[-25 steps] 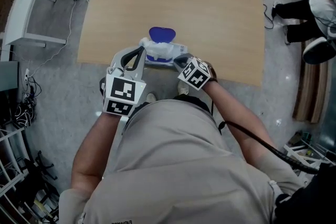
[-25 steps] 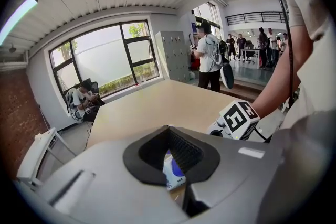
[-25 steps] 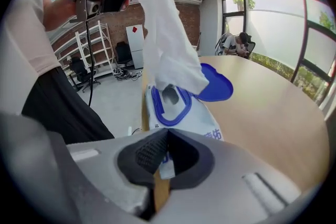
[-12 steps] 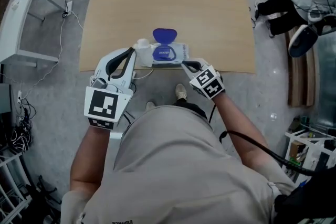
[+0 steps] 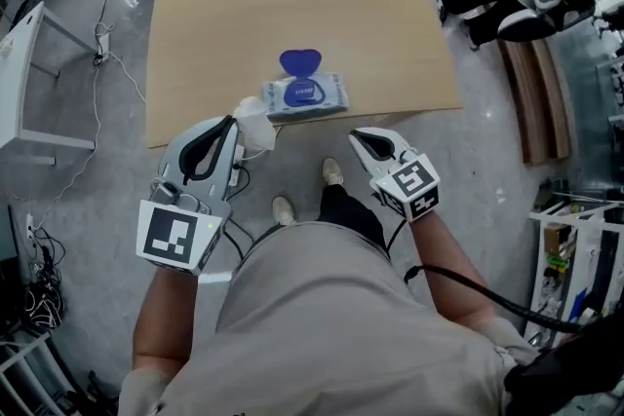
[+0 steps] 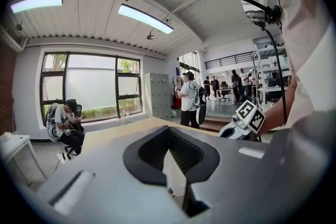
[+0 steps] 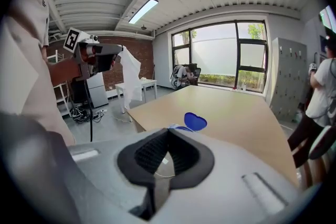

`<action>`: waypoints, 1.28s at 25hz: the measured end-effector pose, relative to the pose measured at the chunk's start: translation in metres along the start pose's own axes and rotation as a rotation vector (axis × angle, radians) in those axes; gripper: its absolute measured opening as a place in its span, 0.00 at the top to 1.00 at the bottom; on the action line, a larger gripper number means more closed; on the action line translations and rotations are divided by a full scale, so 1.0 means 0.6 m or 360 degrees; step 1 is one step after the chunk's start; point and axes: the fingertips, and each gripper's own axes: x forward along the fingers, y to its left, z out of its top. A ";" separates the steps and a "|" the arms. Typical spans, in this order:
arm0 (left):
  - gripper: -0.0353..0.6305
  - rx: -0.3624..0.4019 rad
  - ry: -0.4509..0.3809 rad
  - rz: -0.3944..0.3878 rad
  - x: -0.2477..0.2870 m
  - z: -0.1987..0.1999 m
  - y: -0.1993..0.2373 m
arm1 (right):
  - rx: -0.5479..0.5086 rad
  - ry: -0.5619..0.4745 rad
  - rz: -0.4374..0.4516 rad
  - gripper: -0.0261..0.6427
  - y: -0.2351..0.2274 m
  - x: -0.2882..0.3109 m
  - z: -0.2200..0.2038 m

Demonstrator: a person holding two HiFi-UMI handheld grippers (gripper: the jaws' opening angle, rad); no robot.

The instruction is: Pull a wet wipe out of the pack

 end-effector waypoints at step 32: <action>0.94 -0.0049 0.0042 -0.0305 -0.414 -0.011 -0.520 | -0.0029 -0.0404 -0.0065 0.96 0.377 -0.561 -0.131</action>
